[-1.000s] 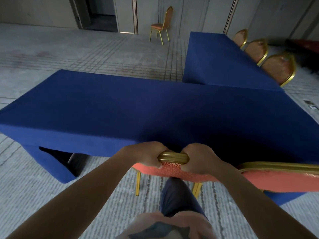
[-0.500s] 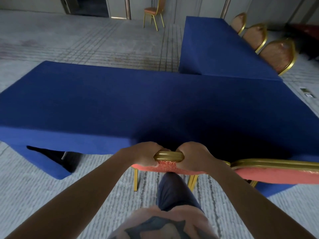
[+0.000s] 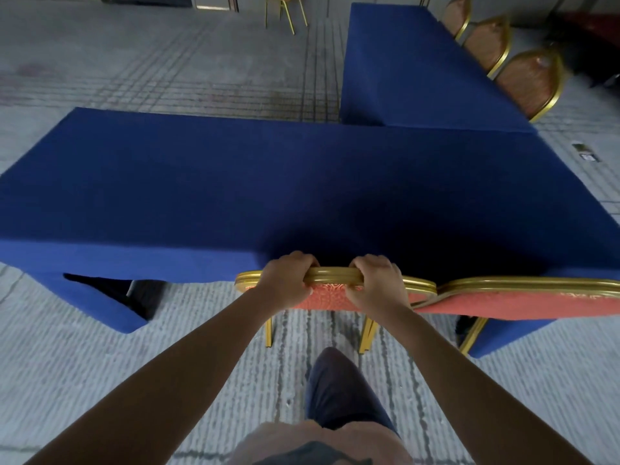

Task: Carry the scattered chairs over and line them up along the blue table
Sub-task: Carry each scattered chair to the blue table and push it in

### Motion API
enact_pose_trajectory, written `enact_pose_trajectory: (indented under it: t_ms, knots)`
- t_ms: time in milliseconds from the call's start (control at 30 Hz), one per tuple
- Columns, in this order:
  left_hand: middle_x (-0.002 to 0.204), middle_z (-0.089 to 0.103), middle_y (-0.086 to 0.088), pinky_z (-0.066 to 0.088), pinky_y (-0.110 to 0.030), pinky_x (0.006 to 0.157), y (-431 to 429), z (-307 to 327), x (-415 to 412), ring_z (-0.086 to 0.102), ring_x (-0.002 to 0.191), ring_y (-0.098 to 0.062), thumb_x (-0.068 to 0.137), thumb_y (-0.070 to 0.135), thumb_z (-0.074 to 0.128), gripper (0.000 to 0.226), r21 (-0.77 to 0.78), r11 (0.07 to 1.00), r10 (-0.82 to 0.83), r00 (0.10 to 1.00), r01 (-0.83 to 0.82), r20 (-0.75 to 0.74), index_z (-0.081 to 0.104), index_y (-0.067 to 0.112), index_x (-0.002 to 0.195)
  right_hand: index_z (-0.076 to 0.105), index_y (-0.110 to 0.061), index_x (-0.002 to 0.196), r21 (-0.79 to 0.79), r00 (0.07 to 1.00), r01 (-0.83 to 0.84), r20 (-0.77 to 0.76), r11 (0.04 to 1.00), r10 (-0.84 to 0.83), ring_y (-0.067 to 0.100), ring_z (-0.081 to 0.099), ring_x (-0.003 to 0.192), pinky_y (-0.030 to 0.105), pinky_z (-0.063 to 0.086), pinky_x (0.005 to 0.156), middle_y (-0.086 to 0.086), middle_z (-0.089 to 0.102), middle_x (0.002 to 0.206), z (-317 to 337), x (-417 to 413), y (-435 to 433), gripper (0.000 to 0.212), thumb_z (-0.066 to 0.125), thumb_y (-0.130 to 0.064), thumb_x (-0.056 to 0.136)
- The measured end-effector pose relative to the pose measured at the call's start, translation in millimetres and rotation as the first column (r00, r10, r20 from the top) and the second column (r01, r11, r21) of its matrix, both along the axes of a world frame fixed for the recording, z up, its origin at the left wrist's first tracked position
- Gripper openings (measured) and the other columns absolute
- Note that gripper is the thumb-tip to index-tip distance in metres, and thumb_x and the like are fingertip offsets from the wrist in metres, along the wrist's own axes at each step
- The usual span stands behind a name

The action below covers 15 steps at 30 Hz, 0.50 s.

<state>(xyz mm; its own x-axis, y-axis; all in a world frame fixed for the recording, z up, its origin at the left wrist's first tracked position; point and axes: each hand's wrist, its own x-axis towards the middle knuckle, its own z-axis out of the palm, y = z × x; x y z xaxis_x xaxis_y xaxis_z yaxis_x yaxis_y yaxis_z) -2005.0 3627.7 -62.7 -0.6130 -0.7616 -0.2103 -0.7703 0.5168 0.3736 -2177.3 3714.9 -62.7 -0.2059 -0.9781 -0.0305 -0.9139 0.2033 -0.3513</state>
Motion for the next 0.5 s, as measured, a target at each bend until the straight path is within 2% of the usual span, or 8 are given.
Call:
enact_pose_trajectory:
  t_ms: [67, 133, 200, 267, 333, 367, 433, 500]
  knots:
    - [0.117, 0.056, 0.002, 0.046, -0.033, 0.088, 9.0, 0.6, 2.4, 0.056, 0.108, -0.019, 0.082, 0.019, 0.059, 0.044, -0.069, 0.998, 0.009, 1.0, -0.008, 0.011, 0.05, 0.024, 0.125, 0.053, -0.024, 0.119, -0.022, 1.0, 0.028, -0.003, 0.999, -0.028, 0.019, 0.047, 0.11, 0.036, 0.035, 0.1, -0.005, 0.055, 0.112, -3.9, 4.5, 12.2, 0.044, 0.062, -0.032, 0.078]
    - [0.13, 0.051, -0.001, 0.039, -0.034, 0.102, 18.9, 0.6, 7.3, 0.05, 0.121, -0.021, 0.083, 0.018, 0.059, 0.057, -0.092, 0.996, 0.0, 0.999, 0.004, 0.038, 0.04, 0.02, 0.137, 0.043, -0.024, 0.134, -0.017, 0.999, 0.054, 0.005, 0.998, -0.054, 0.02, 0.039, 0.124, 0.037, 0.028, 0.111, -0.003, 0.049, 0.129, -3.0, 9.9, 22.7, 0.056, 0.061, -0.034, 0.081]
    - [0.147, 0.038, -0.004, 0.025, -0.036, 0.115, 29.7, 2.6, 13.5, 0.034, 0.137, -0.024, 0.087, 0.016, 0.058, 0.07, -0.089, 0.996, -0.005, 0.997, 0.011, 0.072, 0.024, 0.018, 0.148, 0.028, -0.024, 0.147, 0.027, 0.998, 0.058, 0.004, 0.998, -0.058, 0.021, 0.024, 0.14, 0.038, 0.014, 0.12, -0.001, 0.035, 0.147, 0.7, 14.0, 31.1, 0.07, 0.059, -0.035, 0.085]
    - [0.159, 0.018, -0.005, 0.014, -0.037, 0.121, 39.7, 7.3, 21.1, 0.013, 0.148, -0.023, 0.09, 0.012, 0.054, 0.079, -0.056, 0.998, -0.002, 0.998, 0.005, 0.066, 0.008, 0.018, 0.154, 0.011, -0.024, 0.154, 0.085, 0.998, 0.056, 0.011, 0.995, -0.057, 0.019, 0.007, 0.148, 0.039, 0.004, 0.121, -0.002, 0.016, 0.159, 5.7, 17.5, 37.8, 0.082, 0.057, -0.037, 0.088]
    - [0.162, 0.002, -0.002, 0.015, -0.037, 0.121, 49.1, 12.6, 28.8, 0.002, 0.15, -0.02, 0.092, 0.012, 0.053, 0.082, -0.022, 1.0, 0.0, 0.999, 0.001, 0.047, 0.001, 0.02, 0.155, 0.0, -0.028, 0.155, 0.136, 0.996, 0.062, 0.048, 0.989, -0.069, 0.016, -0.005, 0.149, 0.041, 0.008, 0.12, -0.004, -0.001, 0.163, 13.0, 21.1, 46.5, 0.087, 0.057, -0.038, 0.089]
    - [0.163, -0.001, -0.002, 0.018, -0.037, 0.12, 52.9, 16.0, 32.5, 0.002, 0.15, -0.02, 0.093, 0.014, 0.054, 0.081, -0.01, 1.0, -0.006, 0.999, 0.006, 0.048, 0.001, 0.02, 0.155, -0.003, -0.029, 0.155, 0.162, 0.995, 0.059, 0.074, 0.985, -0.072, 0.016, -0.008, 0.149, 0.042, 0.013, 0.118, -0.005, -0.006, 0.162, 16.6, 22.9, 50.8, 0.089, 0.057, -0.037, 0.09]
    - [0.163, 0.0, -0.003, 0.023, -0.039, 0.117, 62.2, 24.6, 39.8, 0.012, 0.149, -0.022, 0.093, 0.02, 0.055, 0.079, 0.012, 1.0, -0.026, 0.997, 0.025, 0.074, 0.006, 0.02, 0.155, -0.002, -0.03, 0.155, 0.208, 0.993, 0.046, 0.101, 0.977, -0.068, 0.02, -0.006, 0.149, 0.045, 0.022, 0.116, -0.005, -0.011, 0.162, 25.6, 28.0, 62.1, 0.088, 0.058, -0.037, 0.09]
    - [0.162, 0.008, -0.003, 0.018, -0.046, 0.118, 64.1, 29.0, 41.7, 0.017, 0.147, -0.023, 0.093, 0.028, 0.056, 0.077, 0.028, 0.999, -0.035, 0.993, 0.032, 0.117, 0.011, 0.021, 0.155, 0.001, -0.029, 0.155, 0.232, 0.993, 0.039, 0.097, 0.972, -0.063, 0.027, 0.001, 0.149, 0.048, 0.024, 0.116, -0.003, -0.008, 0.163, 28.6, 28.6, 67.3, 0.086, 0.058, -0.038, 0.09]
